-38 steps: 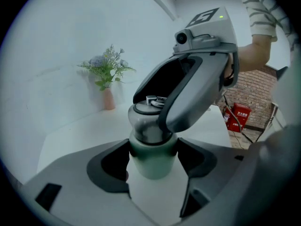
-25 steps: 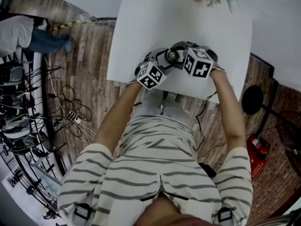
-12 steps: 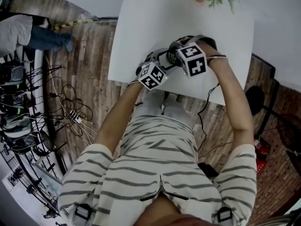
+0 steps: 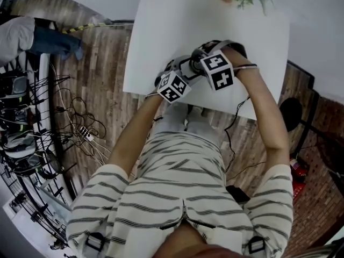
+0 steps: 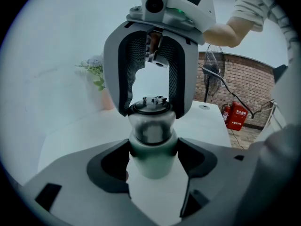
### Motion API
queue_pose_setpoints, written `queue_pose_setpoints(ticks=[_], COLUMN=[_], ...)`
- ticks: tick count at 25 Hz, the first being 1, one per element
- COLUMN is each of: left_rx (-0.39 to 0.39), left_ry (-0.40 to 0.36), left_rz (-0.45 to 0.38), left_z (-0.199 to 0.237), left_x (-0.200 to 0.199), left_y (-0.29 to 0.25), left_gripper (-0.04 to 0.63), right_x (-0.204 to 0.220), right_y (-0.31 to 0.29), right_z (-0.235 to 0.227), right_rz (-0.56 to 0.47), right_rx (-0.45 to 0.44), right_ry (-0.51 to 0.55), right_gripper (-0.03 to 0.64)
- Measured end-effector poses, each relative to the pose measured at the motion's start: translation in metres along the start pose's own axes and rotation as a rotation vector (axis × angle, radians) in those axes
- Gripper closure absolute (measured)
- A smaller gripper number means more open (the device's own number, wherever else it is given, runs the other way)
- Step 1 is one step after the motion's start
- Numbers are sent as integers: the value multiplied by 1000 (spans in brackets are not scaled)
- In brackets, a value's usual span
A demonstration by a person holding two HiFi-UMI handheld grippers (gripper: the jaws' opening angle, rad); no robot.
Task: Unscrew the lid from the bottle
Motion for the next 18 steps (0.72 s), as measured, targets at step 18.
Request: queue_pose_setpoints(ticks=[18], left_rx=[-4], left_ry=[4], left_rz=[-7], left_z=[-1], left_x=[1], left_y=[3], left_gripper=[276], right_x=[20], right_y=[0], right_z=[43], right_rz=[-777], right_rx=[563], right_ry=[-1186], right_gripper=[327])
Point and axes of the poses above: the fingertips, and each gripper's own axes: y backward along the fingers, z to its left, x out of its underside, the point moved 7 cm from there along y, backward along the fingers, and after that the axes turned 14 degrees about -y, right-handed, at the moved point
